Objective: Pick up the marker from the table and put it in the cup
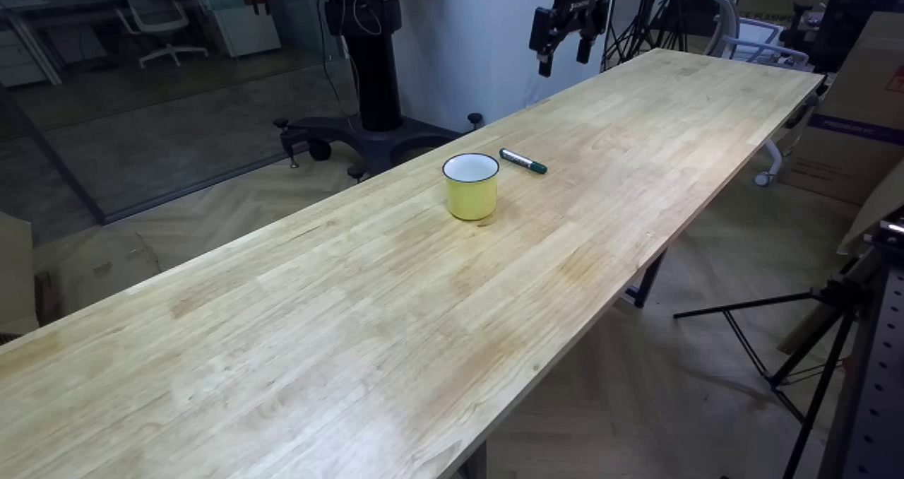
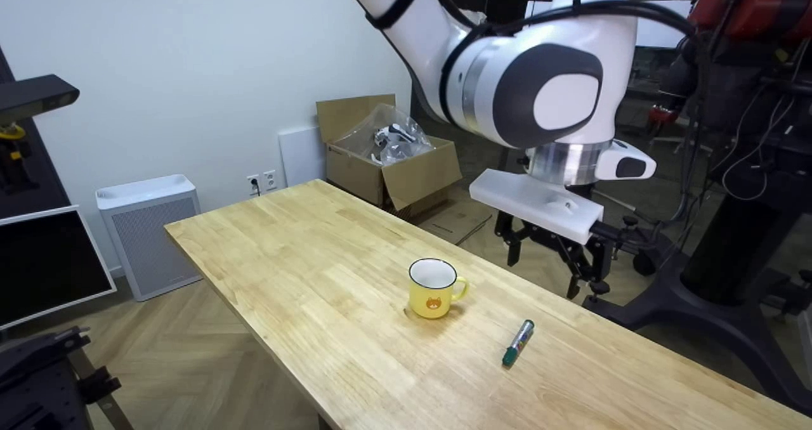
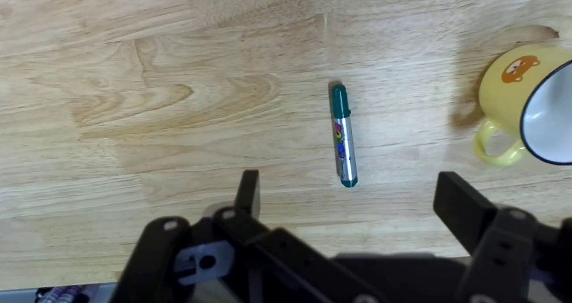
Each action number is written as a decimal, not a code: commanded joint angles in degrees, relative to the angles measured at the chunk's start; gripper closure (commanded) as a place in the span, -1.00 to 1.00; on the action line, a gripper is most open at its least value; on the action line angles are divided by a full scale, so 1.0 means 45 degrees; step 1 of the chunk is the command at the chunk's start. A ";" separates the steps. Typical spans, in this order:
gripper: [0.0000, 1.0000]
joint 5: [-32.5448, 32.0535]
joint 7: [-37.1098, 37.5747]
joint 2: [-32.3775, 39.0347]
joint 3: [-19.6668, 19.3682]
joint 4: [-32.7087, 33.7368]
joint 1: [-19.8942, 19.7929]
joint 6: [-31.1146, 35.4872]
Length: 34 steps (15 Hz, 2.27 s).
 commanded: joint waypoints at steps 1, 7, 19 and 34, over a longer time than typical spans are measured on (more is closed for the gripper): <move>-1.00 -0.0474 0.0345 0.1897 0.0319 0.2462 -0.0244 -0.1054; -1.00 -0.1085 0.0121 0.2800 0.0578 0.2778 -0.0228 -0.0980; -1.00 -0.1778 0.0403 0.4935 0.0477 0.4861 -0.0049 -0.1888; 0.62 -0.1991 -0.0700 0.8210 0.0920 0.9527 -0.0462 -0.4306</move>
